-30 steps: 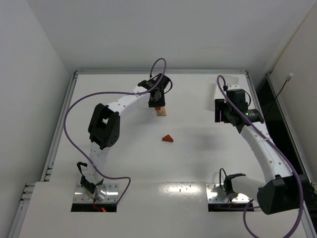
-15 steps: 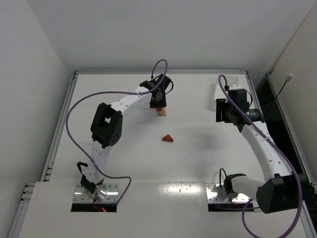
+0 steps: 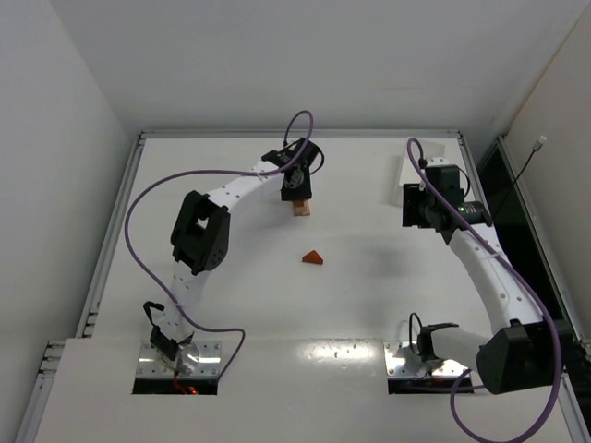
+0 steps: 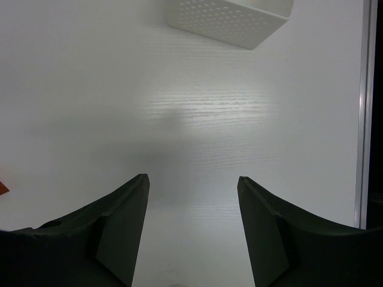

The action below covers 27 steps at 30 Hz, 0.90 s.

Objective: Build the wood block tower

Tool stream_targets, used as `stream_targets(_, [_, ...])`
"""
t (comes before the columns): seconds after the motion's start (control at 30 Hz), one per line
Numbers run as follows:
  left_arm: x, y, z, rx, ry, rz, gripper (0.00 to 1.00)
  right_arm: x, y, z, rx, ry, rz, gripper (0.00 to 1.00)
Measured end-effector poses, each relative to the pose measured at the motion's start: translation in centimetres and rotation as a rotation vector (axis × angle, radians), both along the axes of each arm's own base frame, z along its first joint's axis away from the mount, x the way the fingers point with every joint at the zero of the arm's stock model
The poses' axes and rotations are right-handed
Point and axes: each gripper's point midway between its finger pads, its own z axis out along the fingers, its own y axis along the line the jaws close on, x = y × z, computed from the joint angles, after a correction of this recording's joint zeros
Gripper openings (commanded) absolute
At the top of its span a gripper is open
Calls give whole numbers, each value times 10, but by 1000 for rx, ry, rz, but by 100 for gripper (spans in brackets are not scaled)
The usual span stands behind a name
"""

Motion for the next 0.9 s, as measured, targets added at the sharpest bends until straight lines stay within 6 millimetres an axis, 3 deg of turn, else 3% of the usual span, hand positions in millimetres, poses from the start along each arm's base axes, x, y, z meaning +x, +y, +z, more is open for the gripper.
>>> stream_targets(0.9, [10,-7,-1,-12,-21,-4,0,6,5,-7,15,16,16,56])
